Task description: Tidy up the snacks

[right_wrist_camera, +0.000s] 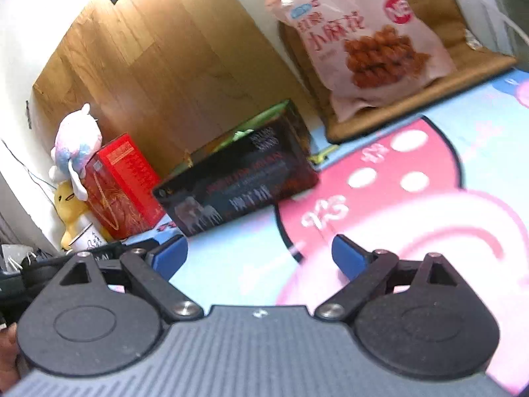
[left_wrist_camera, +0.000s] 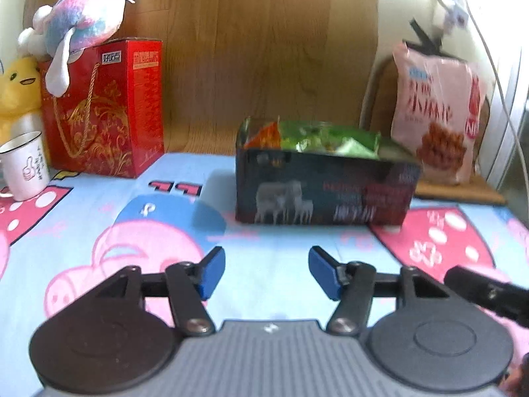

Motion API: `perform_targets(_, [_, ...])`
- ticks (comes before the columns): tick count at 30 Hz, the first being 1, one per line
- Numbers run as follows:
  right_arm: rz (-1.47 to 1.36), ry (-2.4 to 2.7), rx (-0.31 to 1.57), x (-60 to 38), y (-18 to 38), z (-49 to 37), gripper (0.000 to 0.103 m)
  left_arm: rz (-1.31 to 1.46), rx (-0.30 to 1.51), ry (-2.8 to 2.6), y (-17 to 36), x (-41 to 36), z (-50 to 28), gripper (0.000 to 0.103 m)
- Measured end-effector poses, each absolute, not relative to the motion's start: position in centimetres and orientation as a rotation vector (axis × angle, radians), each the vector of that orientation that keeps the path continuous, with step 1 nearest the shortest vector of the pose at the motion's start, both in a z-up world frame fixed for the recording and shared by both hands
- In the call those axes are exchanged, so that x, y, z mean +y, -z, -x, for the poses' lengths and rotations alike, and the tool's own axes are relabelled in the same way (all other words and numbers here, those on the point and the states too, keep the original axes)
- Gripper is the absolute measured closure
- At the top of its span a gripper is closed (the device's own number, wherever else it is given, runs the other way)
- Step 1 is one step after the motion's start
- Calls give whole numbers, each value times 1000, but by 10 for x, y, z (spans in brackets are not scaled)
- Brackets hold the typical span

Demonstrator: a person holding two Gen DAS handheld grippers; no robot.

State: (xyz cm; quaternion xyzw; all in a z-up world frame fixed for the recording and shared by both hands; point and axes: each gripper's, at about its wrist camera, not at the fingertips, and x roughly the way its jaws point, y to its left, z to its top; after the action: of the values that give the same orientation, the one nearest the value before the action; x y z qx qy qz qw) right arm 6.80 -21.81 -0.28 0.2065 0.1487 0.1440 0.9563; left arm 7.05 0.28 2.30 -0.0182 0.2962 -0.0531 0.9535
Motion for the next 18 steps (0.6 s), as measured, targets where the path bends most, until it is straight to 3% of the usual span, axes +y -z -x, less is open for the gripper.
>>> perform_targets(4, [-383, -288, 276, -214, 5, -54, 6, 7, 626, 83, -19, -1, -59, 41])
perform_targets(6, [-354, -299, 263, -211, 6, -48, 5, -12, 622, 64, -19, -1, -53, 32])
perform_targets(8, [-328, -313, 252, -209, 6, -43, 5, -33, 607, 46, -21, -2, -46, 10])
perform_targets(9, [-320, -323, 250, -209, 7, -41, 5, -45, 595, 34, -21, -2, -43, 7])
perform_targets(13, [-305, -338, 254, -208, 15, -38, 5, -79, 586, 4, -21, -5, -35, 0])
perform_targets(18, [-288, -344, 232, -207, 17, -33, 5, -90, 594, -35, -18, -7, -34, 0])
